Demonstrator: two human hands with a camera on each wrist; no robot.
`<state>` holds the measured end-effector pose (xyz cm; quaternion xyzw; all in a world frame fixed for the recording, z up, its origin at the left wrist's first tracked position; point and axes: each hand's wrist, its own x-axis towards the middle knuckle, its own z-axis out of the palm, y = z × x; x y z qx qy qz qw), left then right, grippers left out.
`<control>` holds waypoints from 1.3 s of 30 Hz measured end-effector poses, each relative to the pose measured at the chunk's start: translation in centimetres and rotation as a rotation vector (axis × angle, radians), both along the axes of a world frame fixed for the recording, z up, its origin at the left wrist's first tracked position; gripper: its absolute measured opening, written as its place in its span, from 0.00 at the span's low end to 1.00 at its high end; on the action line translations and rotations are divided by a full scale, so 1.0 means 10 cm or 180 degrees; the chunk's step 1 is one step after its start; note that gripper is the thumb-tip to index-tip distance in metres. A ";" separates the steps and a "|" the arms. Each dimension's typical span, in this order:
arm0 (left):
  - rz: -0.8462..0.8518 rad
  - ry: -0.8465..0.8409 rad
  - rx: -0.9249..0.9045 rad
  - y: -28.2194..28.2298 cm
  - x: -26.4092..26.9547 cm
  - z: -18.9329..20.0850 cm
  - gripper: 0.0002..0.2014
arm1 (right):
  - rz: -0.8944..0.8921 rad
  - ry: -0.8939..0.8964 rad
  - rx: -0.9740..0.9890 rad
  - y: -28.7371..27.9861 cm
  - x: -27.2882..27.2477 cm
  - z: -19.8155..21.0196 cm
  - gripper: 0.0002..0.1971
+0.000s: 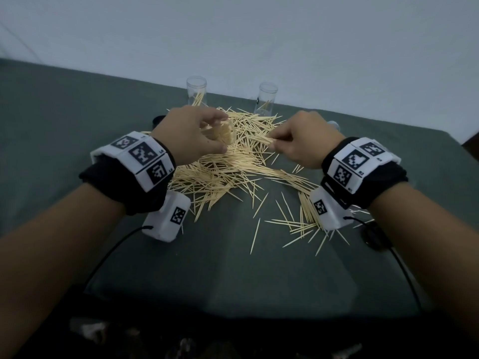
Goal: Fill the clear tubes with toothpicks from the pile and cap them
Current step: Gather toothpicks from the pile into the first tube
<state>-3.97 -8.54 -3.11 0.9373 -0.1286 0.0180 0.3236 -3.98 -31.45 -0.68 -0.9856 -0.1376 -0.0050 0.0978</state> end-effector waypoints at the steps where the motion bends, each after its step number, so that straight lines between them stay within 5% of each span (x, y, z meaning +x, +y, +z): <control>1: 0.0015 -0.0032 0.0031 0.00 0.01 0.00 0.33 | 0.0071 -0.0009 0.0064 0.01 0.00 0.03 0.13; 22: -0.0193 0.0070 -0.0203 -0.18 -0.09 -0.05 0.27 | 0.0980 -0.0694 -0.0633 0.32 -0.03 -0.13 0.10; 33: -0.0182 0.0271 -0.0459 -0.17 -0.08 -0.06 0.26 | 0.0780 -0.0602 0.0598 0.27 -0.06 -0.16 0.16; 39: -0.0200 0.0325 -0.0535 -0.19 -0.07 -0.08 0.29 | 0.0726 -0.0764 0.0734 0.24 -0.02 -0.20 0.08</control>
